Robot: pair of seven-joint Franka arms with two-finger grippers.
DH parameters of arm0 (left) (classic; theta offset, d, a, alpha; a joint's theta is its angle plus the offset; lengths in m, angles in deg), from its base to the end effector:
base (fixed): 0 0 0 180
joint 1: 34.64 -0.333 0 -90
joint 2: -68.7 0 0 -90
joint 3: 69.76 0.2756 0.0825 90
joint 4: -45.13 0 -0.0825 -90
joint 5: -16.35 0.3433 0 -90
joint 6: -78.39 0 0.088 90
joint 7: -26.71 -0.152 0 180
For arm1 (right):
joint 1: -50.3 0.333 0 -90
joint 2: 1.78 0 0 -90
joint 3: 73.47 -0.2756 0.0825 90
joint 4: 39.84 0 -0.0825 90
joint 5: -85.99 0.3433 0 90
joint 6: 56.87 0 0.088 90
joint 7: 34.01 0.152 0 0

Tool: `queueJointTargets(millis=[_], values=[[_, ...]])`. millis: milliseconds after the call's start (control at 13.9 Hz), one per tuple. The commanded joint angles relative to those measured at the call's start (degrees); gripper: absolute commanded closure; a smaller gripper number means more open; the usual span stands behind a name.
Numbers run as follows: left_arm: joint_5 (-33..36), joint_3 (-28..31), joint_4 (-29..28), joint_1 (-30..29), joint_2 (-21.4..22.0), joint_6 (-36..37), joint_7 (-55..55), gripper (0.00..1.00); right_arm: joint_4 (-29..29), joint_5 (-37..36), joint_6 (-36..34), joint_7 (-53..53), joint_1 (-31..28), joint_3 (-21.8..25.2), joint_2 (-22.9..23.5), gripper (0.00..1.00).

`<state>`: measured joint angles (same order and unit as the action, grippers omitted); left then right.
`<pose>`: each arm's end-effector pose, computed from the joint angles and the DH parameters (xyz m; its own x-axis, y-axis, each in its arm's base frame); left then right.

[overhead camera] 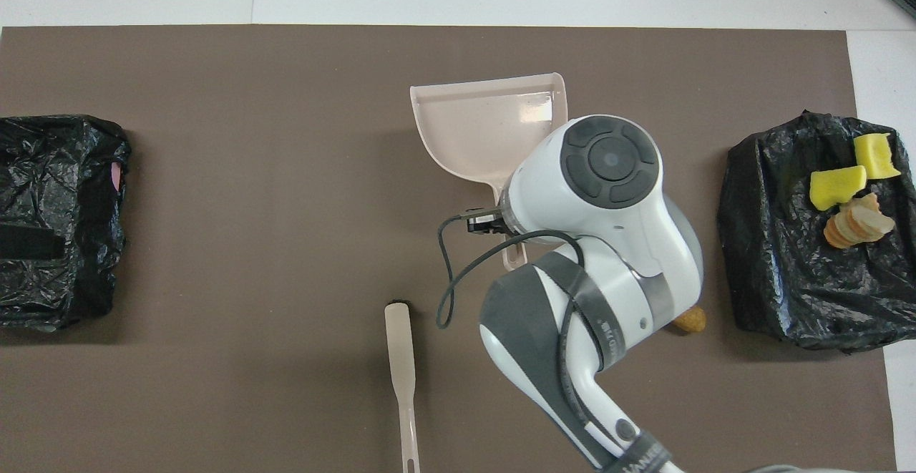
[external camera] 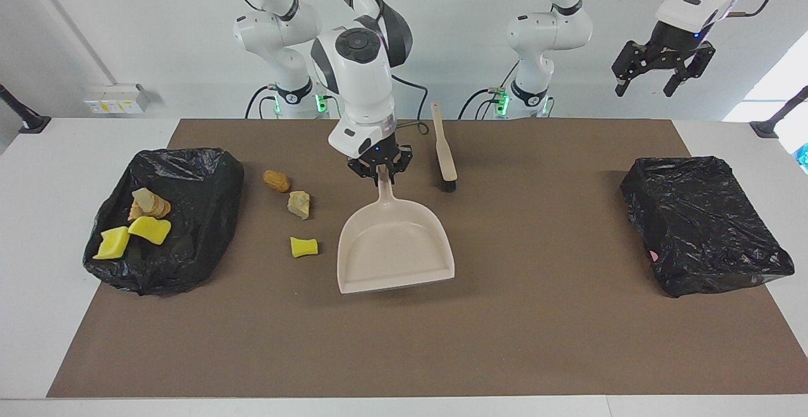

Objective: Sweep and dump trash in bin
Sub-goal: 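Carry the empty dustpan back and set it on the mat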

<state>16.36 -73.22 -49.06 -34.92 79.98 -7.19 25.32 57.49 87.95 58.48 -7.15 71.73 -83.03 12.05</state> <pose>0.4517 -0.0276 0.5957 0.9958 -0.0790 0.0459 -0.0785 -0.9968 -0.0131 0.5106 0.3047 0.3908 0.9981 0.0506 0.0349 0.0538 -0.9937 -0.0979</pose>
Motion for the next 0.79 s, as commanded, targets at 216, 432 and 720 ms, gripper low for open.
queueJointTargets(millis=[216, 432, 720], values=[[0.4, -0.1, 0.5, -0.2, 0.0, 1.0, 0.0, 0.0, -10.1, -1.2, 7.8, 11.4, 6.9, 0.7, 14.4, 1.0], [0.4, -0.1, 0.5, -0.2, 0.0, 1.0, 0.0, 0.0, -13.8, -4.7, 9.7, 15.1, 8.9, 0.8, 19.6, 1.0], [0.4, -0.1, 0.5, -0.2, 0.0, 1.0, 0.0, 0.0, -14.0, -5.3, 14.0, 16.2, 9.5, 1.0, 22.8, 0.73]])
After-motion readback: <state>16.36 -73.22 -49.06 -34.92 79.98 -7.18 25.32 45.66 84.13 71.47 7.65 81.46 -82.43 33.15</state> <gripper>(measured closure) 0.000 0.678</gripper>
